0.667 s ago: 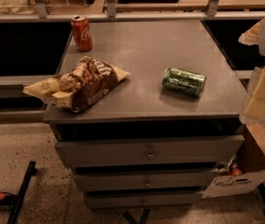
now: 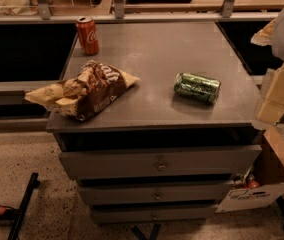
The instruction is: Place green can upright
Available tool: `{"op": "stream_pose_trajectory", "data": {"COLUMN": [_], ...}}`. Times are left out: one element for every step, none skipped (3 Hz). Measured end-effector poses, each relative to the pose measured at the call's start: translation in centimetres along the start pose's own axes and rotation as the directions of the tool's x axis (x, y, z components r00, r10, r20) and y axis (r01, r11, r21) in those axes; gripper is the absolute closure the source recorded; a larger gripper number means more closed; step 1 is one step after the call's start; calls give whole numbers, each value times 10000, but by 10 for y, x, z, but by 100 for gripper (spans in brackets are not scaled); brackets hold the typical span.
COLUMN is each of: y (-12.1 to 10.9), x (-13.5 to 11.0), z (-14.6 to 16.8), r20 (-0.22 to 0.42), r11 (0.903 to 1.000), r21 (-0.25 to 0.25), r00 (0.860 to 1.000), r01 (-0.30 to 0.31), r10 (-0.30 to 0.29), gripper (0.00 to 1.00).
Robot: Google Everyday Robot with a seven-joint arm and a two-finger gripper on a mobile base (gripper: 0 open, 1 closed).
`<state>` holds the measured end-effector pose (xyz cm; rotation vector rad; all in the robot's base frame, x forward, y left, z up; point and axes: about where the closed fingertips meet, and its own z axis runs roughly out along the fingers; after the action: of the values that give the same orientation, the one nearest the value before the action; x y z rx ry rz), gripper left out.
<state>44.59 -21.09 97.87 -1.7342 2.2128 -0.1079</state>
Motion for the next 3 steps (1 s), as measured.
{"op": "stream_pose_trajectory", "data": {"y": [-27, -63, -88], "x": [-14, -30, -46], "z": [16, 48, 79], "r20": [-82, -241, -488], "r11": [9998, 9999, 9998], "r21": [12, -86, -150], "r00": [9998, 9996, 9988], "r01": [187, 140, 95], "r10": [-187, -142, -102], "gripper": [0, 0, 0]}}
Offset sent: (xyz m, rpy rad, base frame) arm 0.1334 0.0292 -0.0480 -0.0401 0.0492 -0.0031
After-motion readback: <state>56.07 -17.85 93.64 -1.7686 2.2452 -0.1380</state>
